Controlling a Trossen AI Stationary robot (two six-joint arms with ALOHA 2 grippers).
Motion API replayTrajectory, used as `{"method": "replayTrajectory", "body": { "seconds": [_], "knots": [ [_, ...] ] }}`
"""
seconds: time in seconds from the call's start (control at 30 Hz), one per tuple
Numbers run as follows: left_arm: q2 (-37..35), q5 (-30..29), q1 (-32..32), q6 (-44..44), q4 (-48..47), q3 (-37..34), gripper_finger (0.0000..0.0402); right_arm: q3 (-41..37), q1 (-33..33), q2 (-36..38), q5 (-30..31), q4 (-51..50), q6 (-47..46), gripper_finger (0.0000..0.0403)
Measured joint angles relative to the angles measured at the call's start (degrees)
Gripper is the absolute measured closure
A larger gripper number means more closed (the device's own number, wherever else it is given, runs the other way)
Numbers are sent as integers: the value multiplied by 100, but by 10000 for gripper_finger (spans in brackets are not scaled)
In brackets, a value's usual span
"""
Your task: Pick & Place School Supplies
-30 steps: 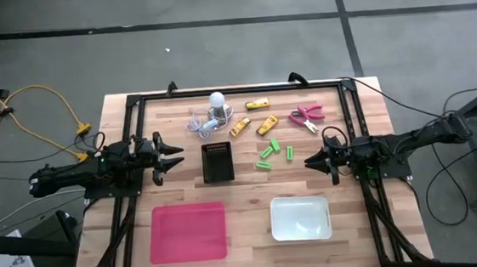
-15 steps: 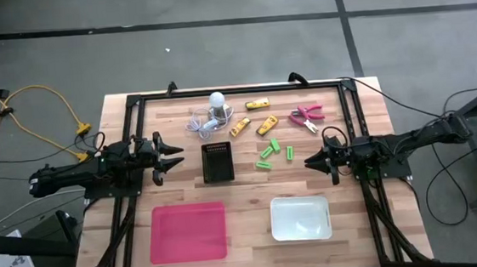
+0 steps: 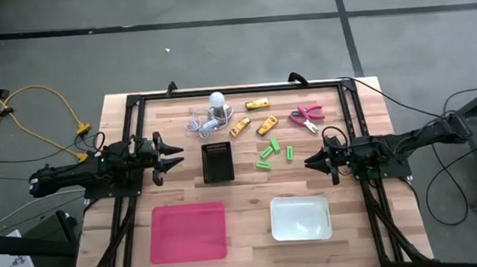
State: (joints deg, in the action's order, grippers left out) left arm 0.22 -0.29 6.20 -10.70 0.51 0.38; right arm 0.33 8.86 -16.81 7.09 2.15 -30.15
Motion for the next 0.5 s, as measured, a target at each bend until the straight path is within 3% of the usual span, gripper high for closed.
{"method": "replayTrajectory", "body": {
  "seconds": [0.27,0.5],
  "knots": [
    [54,-119,0,-27,13,190,252,0,1,1,0,0,-1,331],
    [926,-630,0,-6,-2,687,252,1,0,1,0,0,-2,331]
  ]
}}
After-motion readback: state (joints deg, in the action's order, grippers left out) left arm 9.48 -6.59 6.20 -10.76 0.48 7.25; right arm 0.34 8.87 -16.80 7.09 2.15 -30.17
